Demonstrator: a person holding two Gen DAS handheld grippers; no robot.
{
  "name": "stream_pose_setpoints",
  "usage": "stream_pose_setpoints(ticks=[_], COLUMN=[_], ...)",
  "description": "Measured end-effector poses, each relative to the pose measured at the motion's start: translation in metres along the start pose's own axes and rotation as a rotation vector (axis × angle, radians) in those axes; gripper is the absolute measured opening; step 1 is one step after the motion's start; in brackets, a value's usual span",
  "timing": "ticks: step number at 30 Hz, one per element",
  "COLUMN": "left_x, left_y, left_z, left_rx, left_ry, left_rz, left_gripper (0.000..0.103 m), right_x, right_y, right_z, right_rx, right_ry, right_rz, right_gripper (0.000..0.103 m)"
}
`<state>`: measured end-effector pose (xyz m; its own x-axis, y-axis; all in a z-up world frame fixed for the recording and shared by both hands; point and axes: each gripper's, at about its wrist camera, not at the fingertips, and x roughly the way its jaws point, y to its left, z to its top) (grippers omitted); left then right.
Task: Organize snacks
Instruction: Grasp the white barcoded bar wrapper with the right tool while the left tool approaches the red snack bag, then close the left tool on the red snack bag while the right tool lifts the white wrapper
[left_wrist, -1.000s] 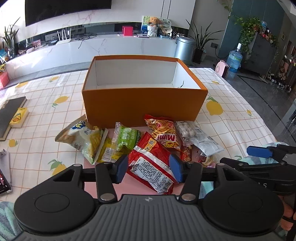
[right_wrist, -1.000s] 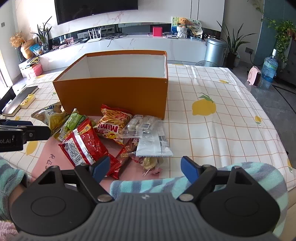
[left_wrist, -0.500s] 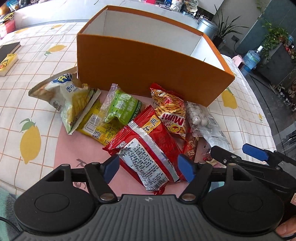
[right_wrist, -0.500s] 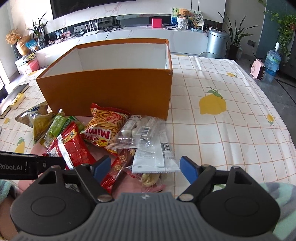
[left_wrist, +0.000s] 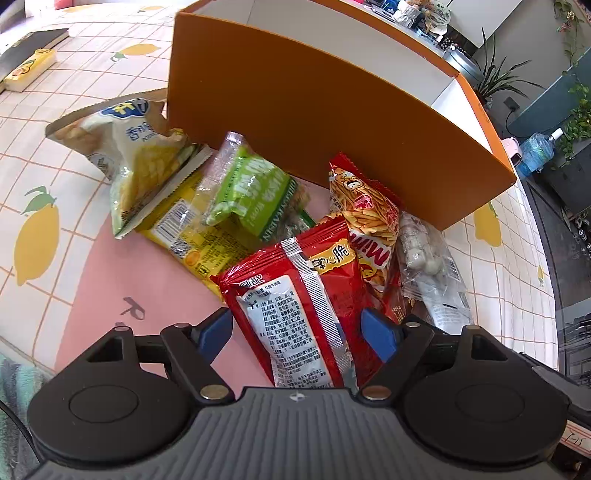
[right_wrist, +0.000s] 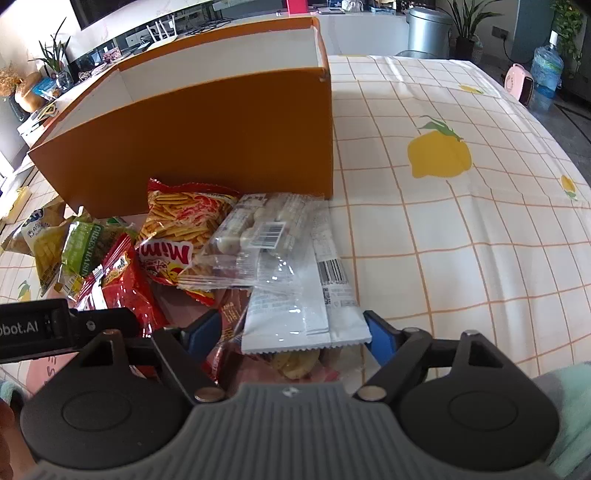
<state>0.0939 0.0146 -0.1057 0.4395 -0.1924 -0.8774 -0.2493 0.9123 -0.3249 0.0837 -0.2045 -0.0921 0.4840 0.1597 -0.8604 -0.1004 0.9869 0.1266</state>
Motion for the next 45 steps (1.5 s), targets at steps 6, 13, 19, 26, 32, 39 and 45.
stream_pose_setpoints(ticks=[6,13,19,26,32,39,45], left_x=[0.005,0.012,0.004,-0.01,-0.026,-0.048,-0.064], left_y=[-0.009,-0.018,-0.02,-0.018,-0.02,-0.017,-0.021], left_z=[0.001,0.001,-0.004,-0.01,-0.017,-0.022,-0.027], left_rx=[0.021,0.059,0.111,0.16,0.204,0.236,0.26], left_ry=[-0.009,-0.018,-0.049,-0.083,-0.105,-0.134,-0.17], left_rz=[0.023,0.046,0.023,-0.012,-0.017,-0.031,-0.025], left_gripper=[0.096,0.098,0.078,0.067,0.063,0.061,0.061], right_x=[0.001,-0.002,-0.007,-0.018,-0.033,-0.061,-0.088], right_y=[0.002,0.003,0.002,0.004,0.002,0.004,0.004], right_z=[-0.003,-0.004,-0.006,-0.012,-0.02,-0.027,-0.035], right_rx=[-0.013,-0.03,-0.026,-0.041,-0.027,-0.041,-0.058], right_ry=[0.008,-0.009,-0.025,-0.05,-0.052,-0.087,-0.134], right_rz=[-0.008,-0.009,-0.002,0.004,0.048,0.06,0.059], right_gripper=[0.063,0.063,0.063,0.063,0.063,0.063,0.063])
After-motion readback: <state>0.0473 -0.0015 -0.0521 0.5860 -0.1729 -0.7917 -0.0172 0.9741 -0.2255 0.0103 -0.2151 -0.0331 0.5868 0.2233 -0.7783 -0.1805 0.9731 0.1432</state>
